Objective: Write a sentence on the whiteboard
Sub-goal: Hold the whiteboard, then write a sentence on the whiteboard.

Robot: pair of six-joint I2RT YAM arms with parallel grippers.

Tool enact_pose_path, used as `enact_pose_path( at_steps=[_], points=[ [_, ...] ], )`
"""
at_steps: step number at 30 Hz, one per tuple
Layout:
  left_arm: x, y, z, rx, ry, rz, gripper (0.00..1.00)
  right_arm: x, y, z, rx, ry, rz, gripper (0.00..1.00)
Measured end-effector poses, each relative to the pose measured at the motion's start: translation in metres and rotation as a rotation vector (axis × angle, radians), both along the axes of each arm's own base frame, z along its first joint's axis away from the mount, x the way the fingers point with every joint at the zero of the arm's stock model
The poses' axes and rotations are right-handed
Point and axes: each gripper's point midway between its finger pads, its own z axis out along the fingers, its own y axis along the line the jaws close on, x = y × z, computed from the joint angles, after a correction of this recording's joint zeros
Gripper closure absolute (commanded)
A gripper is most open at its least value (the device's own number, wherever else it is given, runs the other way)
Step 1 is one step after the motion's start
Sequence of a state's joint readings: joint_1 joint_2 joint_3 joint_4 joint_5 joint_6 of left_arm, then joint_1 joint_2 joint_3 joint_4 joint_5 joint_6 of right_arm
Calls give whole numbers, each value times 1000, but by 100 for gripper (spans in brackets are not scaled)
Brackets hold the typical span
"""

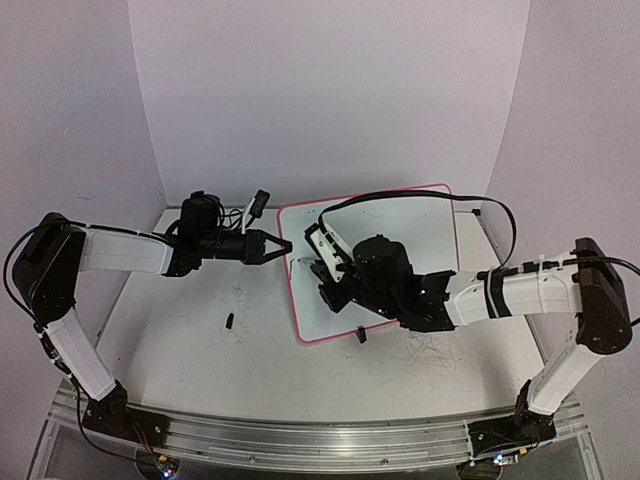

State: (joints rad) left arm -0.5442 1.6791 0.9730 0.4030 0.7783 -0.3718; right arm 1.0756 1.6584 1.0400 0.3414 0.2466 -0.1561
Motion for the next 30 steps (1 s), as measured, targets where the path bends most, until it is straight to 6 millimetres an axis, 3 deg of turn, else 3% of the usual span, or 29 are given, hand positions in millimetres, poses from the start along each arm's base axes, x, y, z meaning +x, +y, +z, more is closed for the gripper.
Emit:
enact_pose_path(
  at_steps=[30],
  points=[
    [0, 0, 0, 0, 0, -2, 92, 2, 5, -13, -2, 25, 0, 100]
  ],
)
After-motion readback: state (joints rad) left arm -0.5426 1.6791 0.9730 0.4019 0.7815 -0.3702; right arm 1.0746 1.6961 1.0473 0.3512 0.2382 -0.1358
